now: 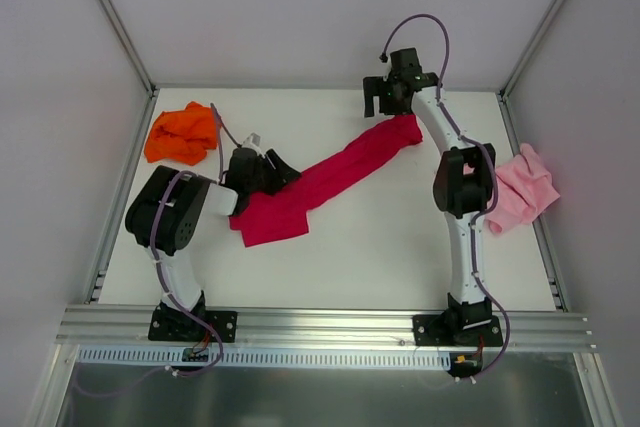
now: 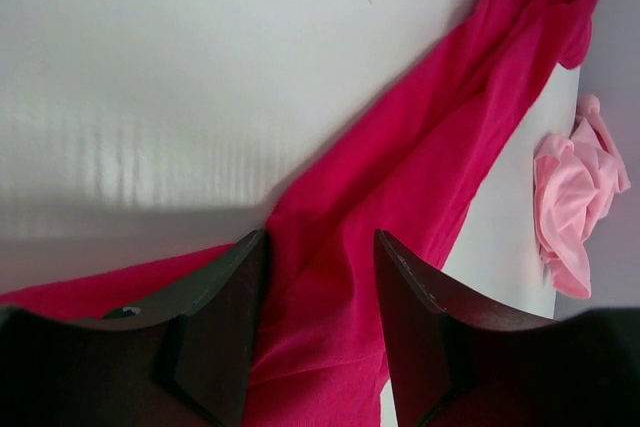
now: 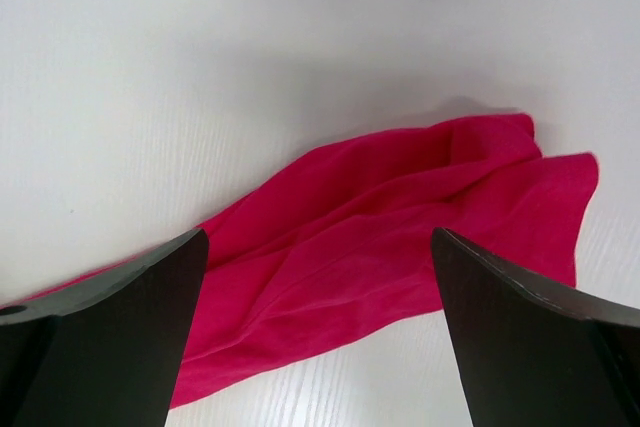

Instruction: Fold and stack the t-shirts

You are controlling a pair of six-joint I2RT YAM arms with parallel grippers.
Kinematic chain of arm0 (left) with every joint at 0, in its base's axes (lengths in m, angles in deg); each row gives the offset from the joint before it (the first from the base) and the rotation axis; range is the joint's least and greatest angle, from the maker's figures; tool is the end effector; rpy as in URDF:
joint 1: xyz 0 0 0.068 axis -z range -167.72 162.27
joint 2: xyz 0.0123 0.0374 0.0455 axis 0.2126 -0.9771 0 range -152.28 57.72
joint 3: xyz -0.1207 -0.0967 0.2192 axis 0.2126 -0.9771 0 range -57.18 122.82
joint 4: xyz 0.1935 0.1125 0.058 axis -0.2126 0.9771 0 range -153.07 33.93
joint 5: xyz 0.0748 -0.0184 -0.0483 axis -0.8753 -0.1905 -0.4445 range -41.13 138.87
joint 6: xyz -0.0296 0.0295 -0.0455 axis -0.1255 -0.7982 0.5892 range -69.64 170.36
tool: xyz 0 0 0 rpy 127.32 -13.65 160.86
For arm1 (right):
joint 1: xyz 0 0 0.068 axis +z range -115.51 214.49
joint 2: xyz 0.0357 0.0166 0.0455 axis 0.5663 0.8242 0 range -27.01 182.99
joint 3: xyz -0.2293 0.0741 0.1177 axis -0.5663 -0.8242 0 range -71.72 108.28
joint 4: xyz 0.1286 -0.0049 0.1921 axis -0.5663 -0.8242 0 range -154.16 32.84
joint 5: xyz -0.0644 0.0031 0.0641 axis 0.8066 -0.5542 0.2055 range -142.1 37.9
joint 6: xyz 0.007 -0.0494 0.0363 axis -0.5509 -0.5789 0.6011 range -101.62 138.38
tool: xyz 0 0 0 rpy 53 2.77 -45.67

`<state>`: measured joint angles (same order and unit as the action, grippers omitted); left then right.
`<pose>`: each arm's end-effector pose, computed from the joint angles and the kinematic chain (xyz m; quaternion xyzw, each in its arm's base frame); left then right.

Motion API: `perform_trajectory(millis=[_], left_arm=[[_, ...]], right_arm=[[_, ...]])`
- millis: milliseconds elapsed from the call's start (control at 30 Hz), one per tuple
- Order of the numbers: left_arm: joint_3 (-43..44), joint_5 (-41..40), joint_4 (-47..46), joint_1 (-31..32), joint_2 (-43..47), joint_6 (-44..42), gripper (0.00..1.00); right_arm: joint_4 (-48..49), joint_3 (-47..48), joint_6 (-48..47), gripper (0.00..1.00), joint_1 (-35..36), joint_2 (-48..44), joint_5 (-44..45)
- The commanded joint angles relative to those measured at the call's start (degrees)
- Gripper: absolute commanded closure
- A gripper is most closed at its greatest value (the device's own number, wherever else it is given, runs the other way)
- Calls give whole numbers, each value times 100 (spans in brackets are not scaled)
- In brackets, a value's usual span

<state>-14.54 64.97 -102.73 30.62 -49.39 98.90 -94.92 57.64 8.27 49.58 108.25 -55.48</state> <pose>0.3279 -0.1224 0.1456 -0.1445 0.8250 -0.3924 0.3801 0.4905 0.1351 0.2506 -0.2117 0.8943 0.0442 0.3917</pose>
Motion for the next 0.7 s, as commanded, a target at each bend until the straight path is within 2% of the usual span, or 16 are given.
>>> perform_trajectory(millis=[0,33,67,100,200,267,367,400,567,667], left_arm=[[-588,-353,75,248,-38,-151,51],[-842,-301,-250,292,-3,-195,51],[-949,-291,-853,327,84,-265,50],[-1011,-361,-1033,475,120,-361,50],[-740,-590,-746,634,94,-660,50],[-528,-468,-728,653,-29,-801,50],[-563,-397,-999,670,93,-1029,49],[-563,-440,-1026,670,155,-1187,47],[-282,-687,-648,670,725,-1610,38],[235,-801,-202,670,1007,-1865,36]], right_arm=[[339,-314,-60,0,300,-755,116],[365,-350,-244,0,510,-843,623],[400,-367,-420,0,608,-844,758],[383,-315,-639,0,670,-774,890],[94,17,-659,0,662,-519,734],[-143,194,-633,0,662,-247,611],[-407,511,-545,0,635,44,400],[-425,503,-475,0,609,79,86],[-364,292,-395,0,591,123,-172],[-373,265,-492,0,565,149,-304]])
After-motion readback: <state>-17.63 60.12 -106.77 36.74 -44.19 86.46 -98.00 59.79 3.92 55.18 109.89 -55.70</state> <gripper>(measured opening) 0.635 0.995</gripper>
